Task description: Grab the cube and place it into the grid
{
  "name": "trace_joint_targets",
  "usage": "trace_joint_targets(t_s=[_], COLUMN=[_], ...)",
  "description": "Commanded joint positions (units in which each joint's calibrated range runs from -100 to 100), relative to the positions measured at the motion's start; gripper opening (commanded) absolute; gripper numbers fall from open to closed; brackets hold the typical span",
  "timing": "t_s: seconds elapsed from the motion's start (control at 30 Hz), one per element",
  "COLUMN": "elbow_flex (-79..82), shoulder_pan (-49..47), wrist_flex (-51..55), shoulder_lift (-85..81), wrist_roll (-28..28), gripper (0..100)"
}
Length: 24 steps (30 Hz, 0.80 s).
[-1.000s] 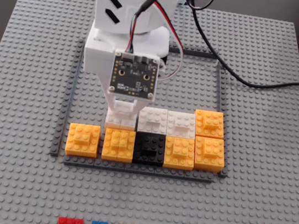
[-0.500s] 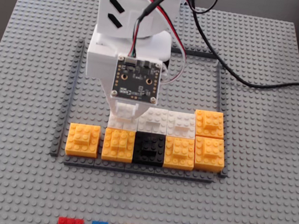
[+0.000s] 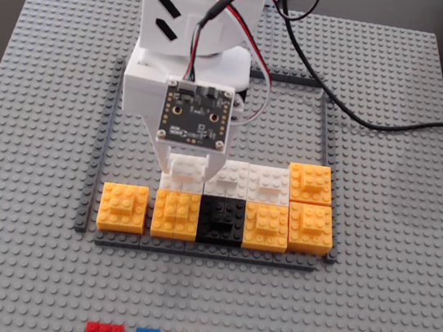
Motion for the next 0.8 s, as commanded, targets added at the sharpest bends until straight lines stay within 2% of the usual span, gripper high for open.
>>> trace_joint_targets(t_s=[0.0, 0.77], elbow_flex=[-2.76, -4.49], shoulder_pan=[0.44, 0.74], wrist_flex=[-0.52, 0.02], shoulder_lift=[-1.57, -3.81], wrist_roll=[-0.2, -0.88], gripper=[17, 15])
